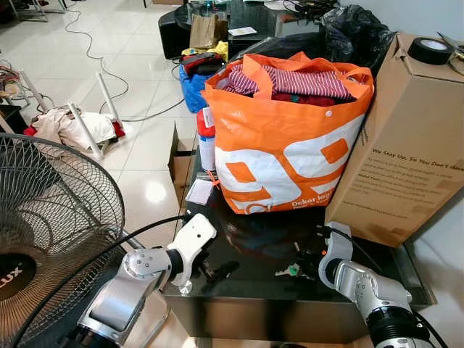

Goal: Hang keys on a hook

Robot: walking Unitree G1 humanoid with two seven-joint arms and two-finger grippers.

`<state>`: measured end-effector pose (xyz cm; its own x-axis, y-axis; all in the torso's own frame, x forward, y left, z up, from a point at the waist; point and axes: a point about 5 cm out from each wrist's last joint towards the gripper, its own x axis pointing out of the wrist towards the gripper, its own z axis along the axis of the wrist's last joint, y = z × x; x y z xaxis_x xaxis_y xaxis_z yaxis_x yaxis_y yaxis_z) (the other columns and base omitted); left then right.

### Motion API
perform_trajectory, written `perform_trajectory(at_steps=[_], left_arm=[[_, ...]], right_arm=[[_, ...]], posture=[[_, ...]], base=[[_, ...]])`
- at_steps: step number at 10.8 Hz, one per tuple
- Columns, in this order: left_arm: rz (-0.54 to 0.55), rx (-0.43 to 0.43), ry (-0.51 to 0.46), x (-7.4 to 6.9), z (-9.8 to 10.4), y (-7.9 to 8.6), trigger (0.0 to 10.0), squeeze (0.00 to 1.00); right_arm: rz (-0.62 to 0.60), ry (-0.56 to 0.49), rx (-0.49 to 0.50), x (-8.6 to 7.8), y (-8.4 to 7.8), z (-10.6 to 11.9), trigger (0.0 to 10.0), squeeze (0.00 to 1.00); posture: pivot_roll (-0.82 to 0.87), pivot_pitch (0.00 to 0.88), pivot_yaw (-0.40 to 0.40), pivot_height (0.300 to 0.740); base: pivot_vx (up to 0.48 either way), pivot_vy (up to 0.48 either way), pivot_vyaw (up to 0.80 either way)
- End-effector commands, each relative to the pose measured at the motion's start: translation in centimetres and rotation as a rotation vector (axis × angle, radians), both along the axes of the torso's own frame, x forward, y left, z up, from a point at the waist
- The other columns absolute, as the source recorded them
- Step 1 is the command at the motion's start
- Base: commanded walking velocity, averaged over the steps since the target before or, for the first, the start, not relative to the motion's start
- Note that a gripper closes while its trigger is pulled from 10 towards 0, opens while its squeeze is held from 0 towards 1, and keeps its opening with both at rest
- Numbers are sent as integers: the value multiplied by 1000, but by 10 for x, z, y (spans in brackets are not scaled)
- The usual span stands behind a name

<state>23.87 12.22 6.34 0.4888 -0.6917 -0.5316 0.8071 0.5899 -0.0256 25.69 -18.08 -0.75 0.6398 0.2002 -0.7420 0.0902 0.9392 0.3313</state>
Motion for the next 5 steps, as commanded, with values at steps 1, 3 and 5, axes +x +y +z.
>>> perform_trajectory(at_steps=[1, 3, 5], left_arm=[[-10, 11, -17, 1, 2, 0, 10000, 0], [-11, 10, -18, 2, 2, 0, 10000, 0], [-13, 8, -18, 3, 2, -1, 10000, 0]], right_arm=[[-17, 1, 7, -1, -2, 0, 10000, 1000], [-21, -1, 11, -2, -4, 1, 10000, 1000], [-25, 1, 19, -2, -4, 1, 10000, 1000]], posture=[[-87, 0, 22, 740], [-89, 0, 22, 740], [-90, 0, 22, 740]], base=[[0, 0, 0], [0, 0, 0], [0, 0, 0]])
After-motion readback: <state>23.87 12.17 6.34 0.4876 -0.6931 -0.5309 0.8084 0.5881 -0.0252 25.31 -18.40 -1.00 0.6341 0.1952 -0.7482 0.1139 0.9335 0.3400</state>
